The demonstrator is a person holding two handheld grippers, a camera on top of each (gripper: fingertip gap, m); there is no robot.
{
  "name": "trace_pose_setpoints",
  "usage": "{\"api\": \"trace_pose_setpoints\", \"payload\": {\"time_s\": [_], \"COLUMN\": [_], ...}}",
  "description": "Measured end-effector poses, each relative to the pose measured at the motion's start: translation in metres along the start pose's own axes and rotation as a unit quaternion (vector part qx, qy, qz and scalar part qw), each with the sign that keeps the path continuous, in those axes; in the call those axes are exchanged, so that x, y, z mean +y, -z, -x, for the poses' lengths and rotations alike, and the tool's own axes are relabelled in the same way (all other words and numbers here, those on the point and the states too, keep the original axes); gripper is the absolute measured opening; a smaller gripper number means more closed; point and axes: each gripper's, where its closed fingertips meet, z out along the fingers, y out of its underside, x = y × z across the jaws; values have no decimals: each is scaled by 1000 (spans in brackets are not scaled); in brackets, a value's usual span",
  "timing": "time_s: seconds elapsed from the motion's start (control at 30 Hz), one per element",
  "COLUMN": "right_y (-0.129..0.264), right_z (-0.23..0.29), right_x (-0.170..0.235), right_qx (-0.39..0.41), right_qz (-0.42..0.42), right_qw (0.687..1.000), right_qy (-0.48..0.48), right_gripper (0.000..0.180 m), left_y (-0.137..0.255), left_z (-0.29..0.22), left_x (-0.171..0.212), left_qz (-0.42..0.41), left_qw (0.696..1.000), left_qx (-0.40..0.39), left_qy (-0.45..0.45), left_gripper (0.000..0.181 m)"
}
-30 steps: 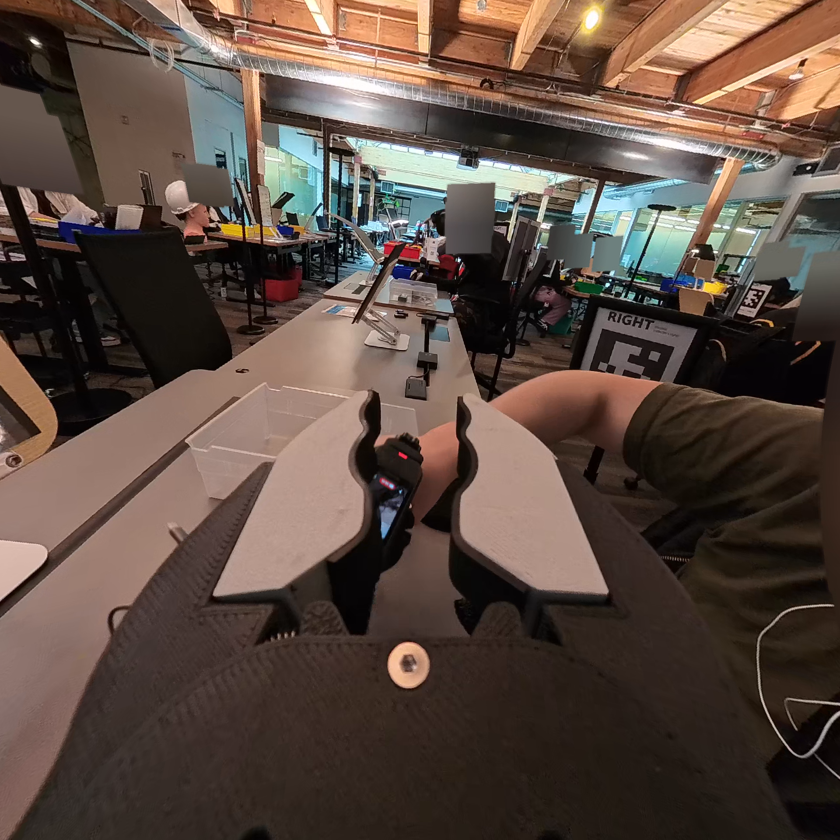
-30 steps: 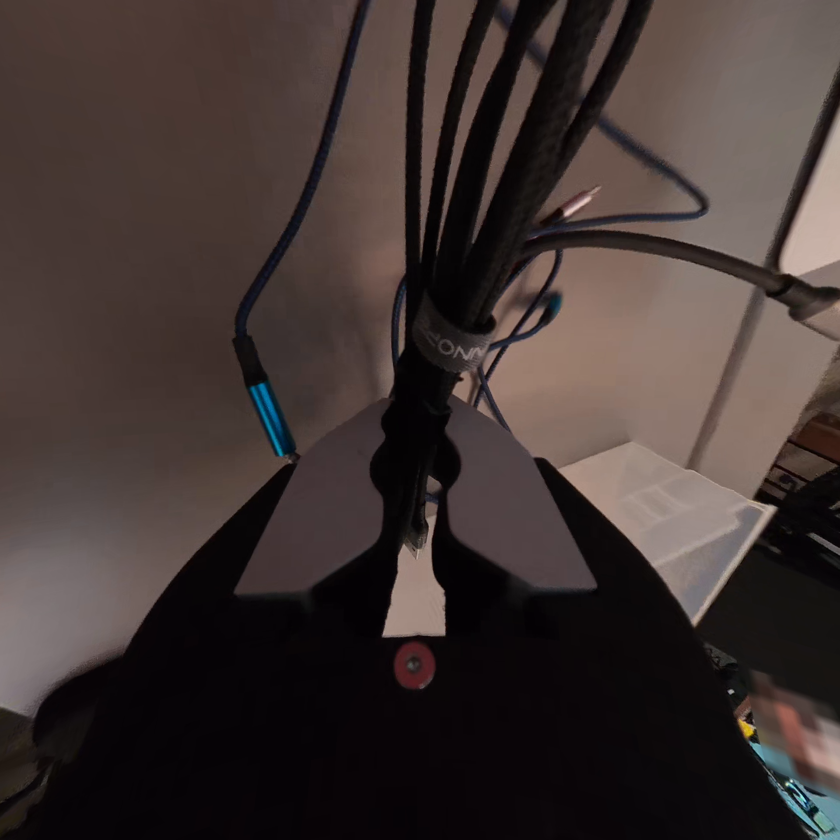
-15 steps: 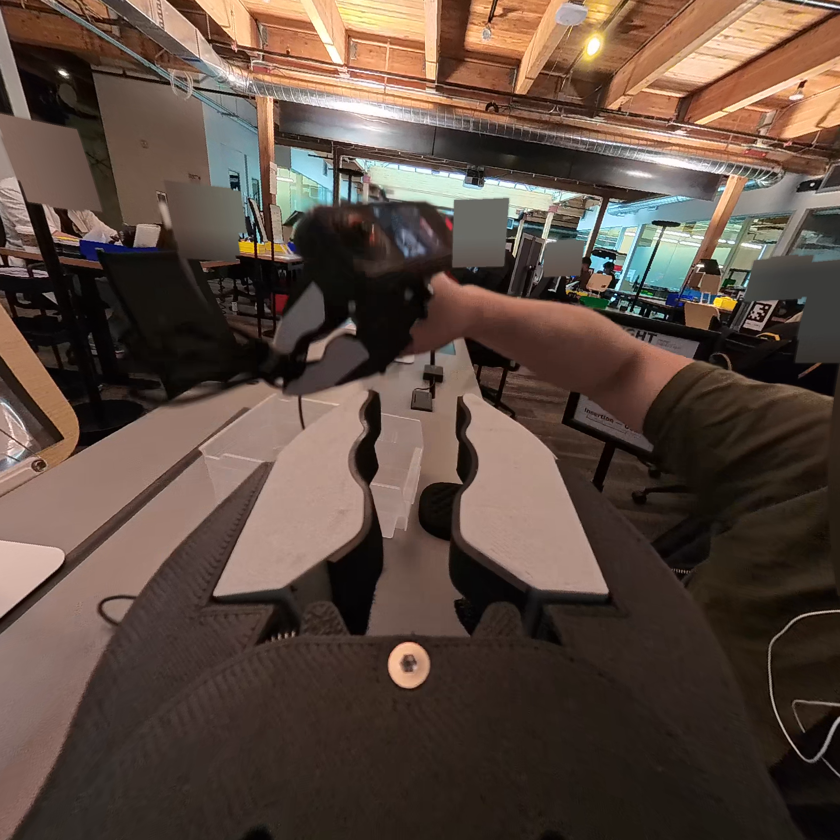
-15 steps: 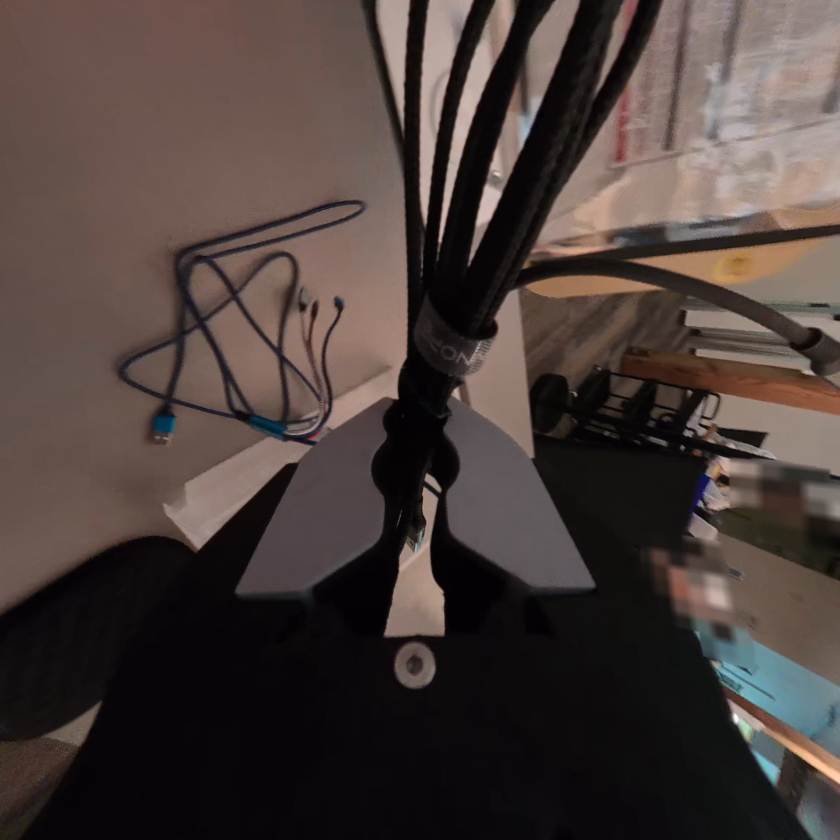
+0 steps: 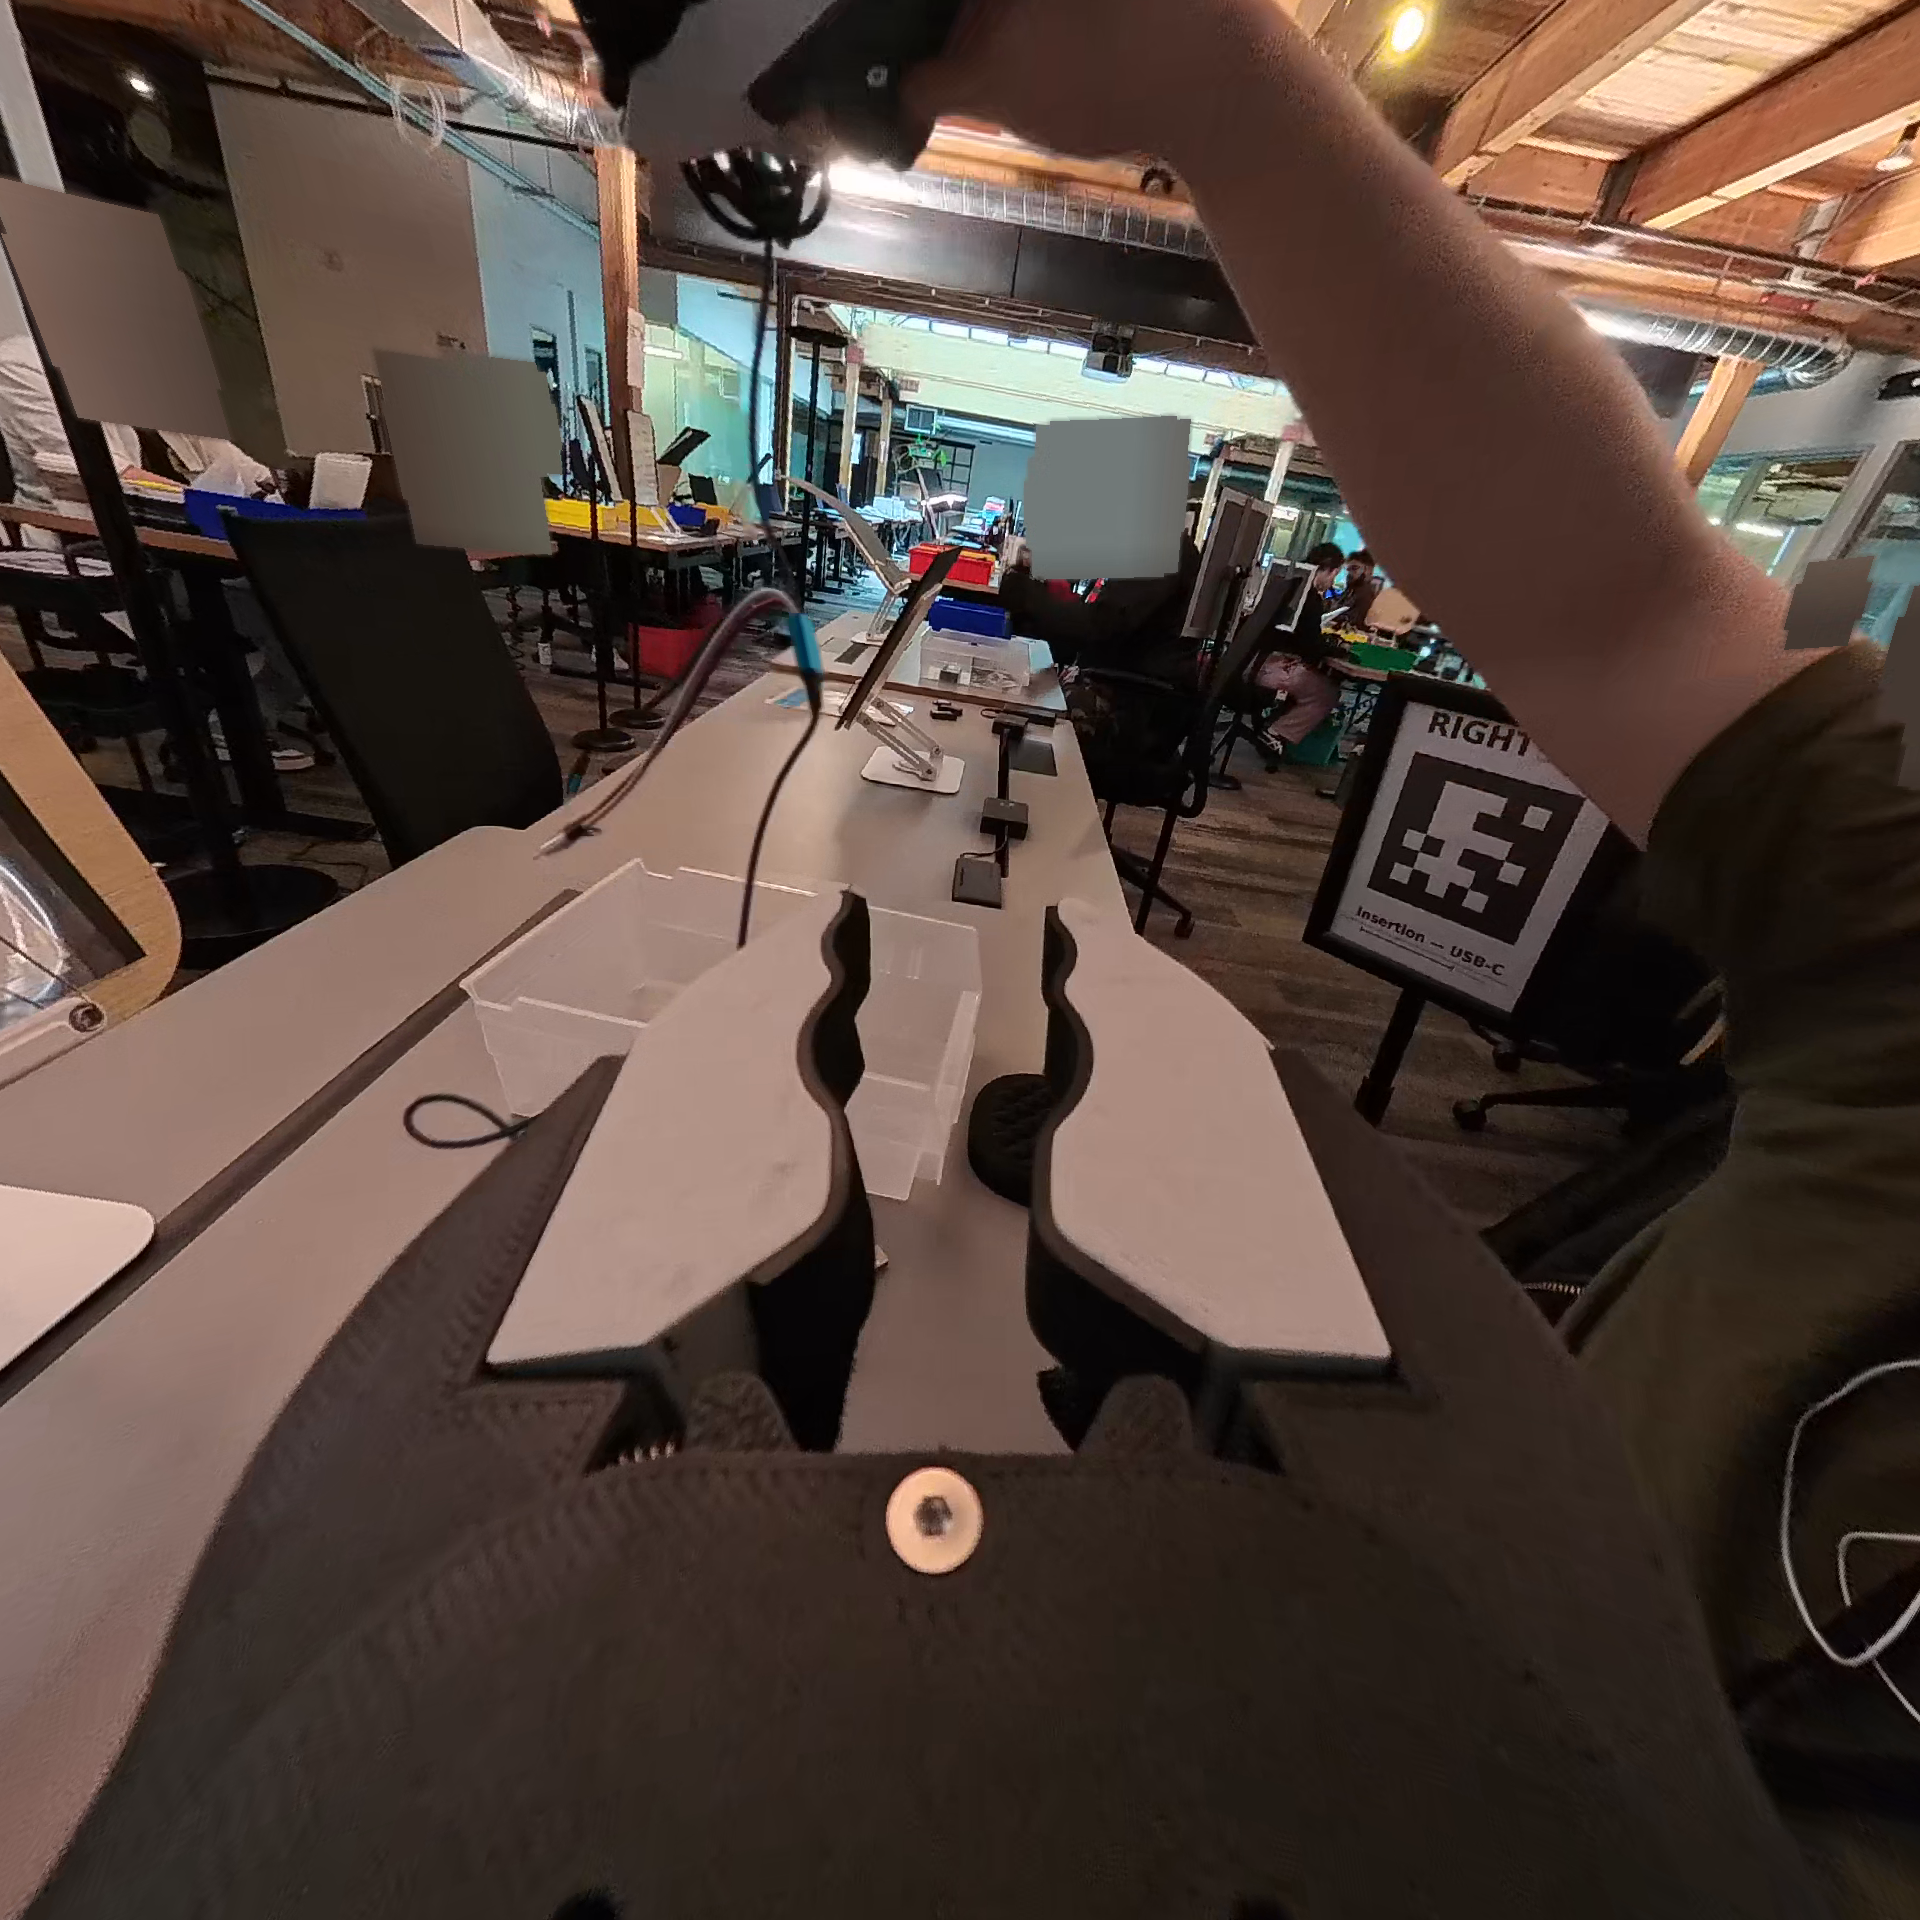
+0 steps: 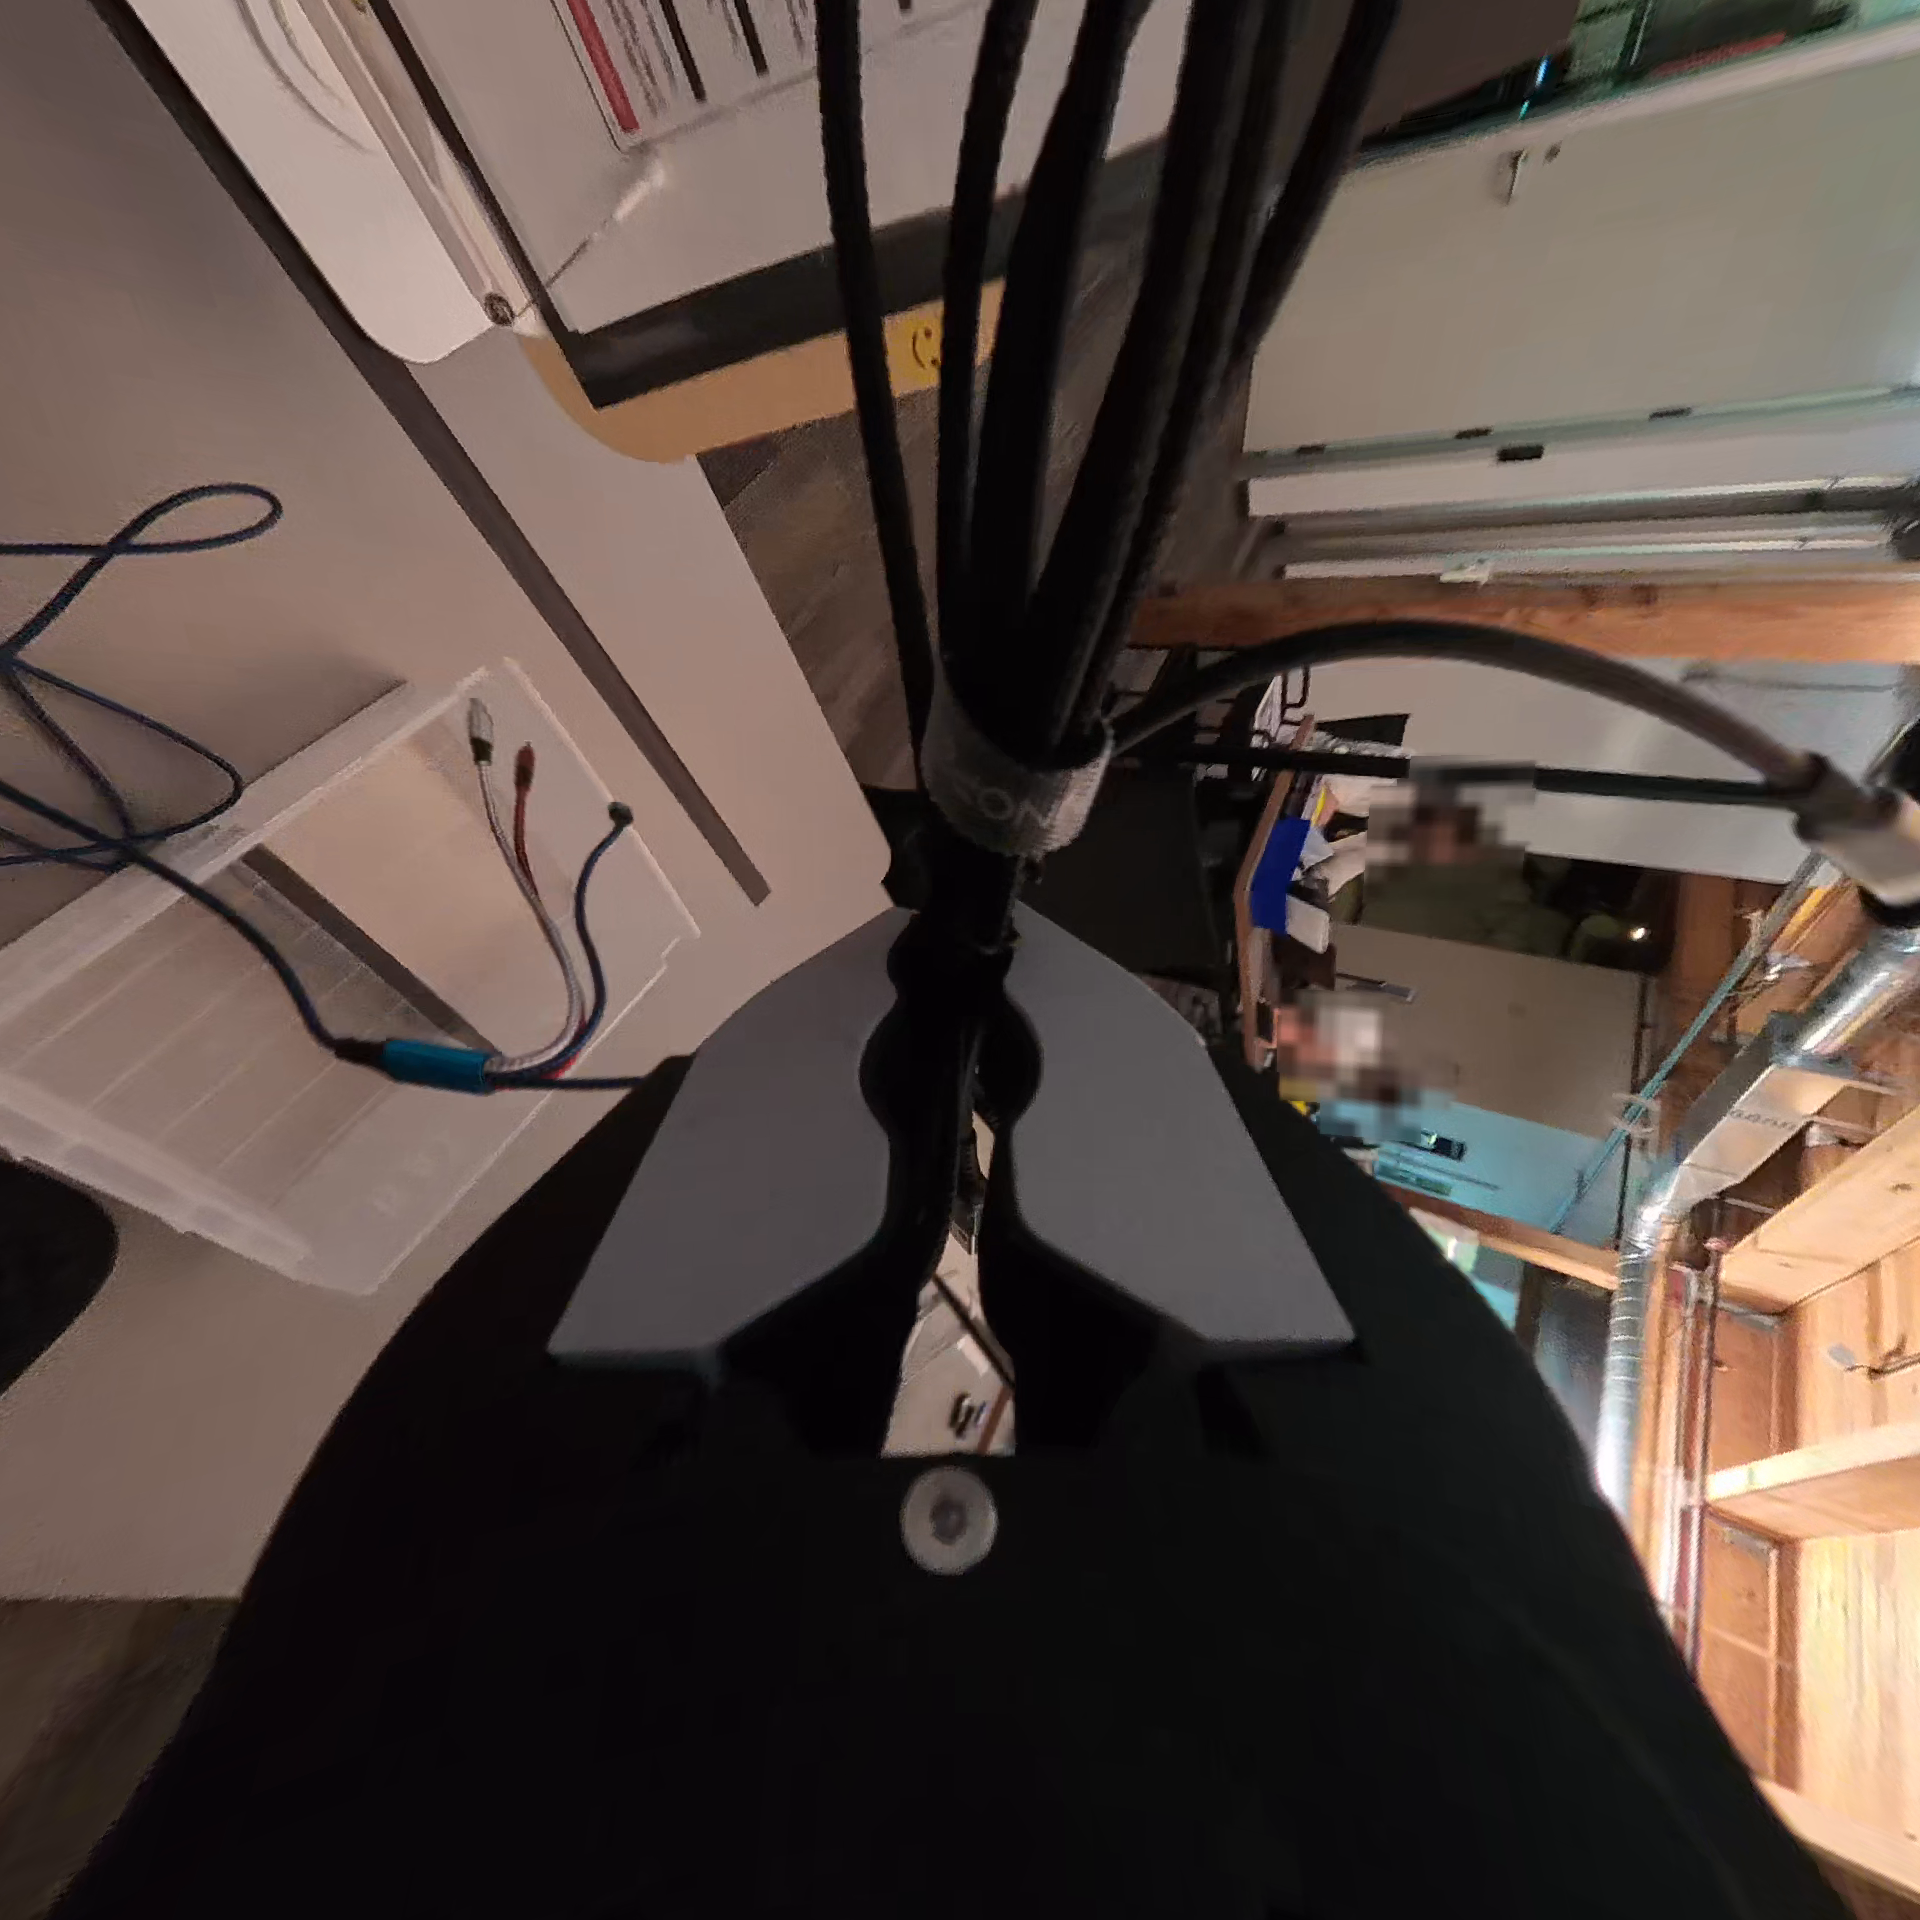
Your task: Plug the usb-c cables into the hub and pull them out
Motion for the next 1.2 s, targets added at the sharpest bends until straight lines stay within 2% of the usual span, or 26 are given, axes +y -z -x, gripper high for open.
{"api": "trace_pose_setpoints", "payload": {"time_s": [0.1, 0.4, 0.57, 0.67, 0.77, 1.0, 1.07, 1.2], "right_y": [-23, -137, -188, -206, -219, -261, -261, -276], "right_z": [6, 63, 90, 123, 163, 232, 255, 276], "right_x": [16, 72, 93, 90, 94, 128, 131, 134], "right_qx": [-26, -86, -110, -172, -254, -347, -405, -420], "right_qz": [10, 32, -6, -87, -143, -143, -136, -86], "right_qw": [999, 995, 990, 974, 944, 909, 889, 891], "right_qy": [-18, -35, -92, -123, -157, -181, -167, -148], "right_gripper": [7, 8, 7, 7, 7, 7, 7, 8], "left_y": [-3, -12, -16, -19, -23, -33, -37, -45], "left_z": [-1, -1, 6, 9, 12, 17, 19, 23], "left_x": [2, 10, 17, 22, 27, 40, 45, 56], "left_qz": [5, 22, 31, 39, 49, 72, 79, 97], "left_qw": [1000, 1000, 999, 999, 999, 997, 997, 995], "left_qx": [3, 6, 1, -1, -2, -5, -6, -6], "left_qy": [0, 0, 8, 11, 15, 21, 25, 32], "left_gripper": [32, 32, 32, 32, 32, 32, 32, 32]}}
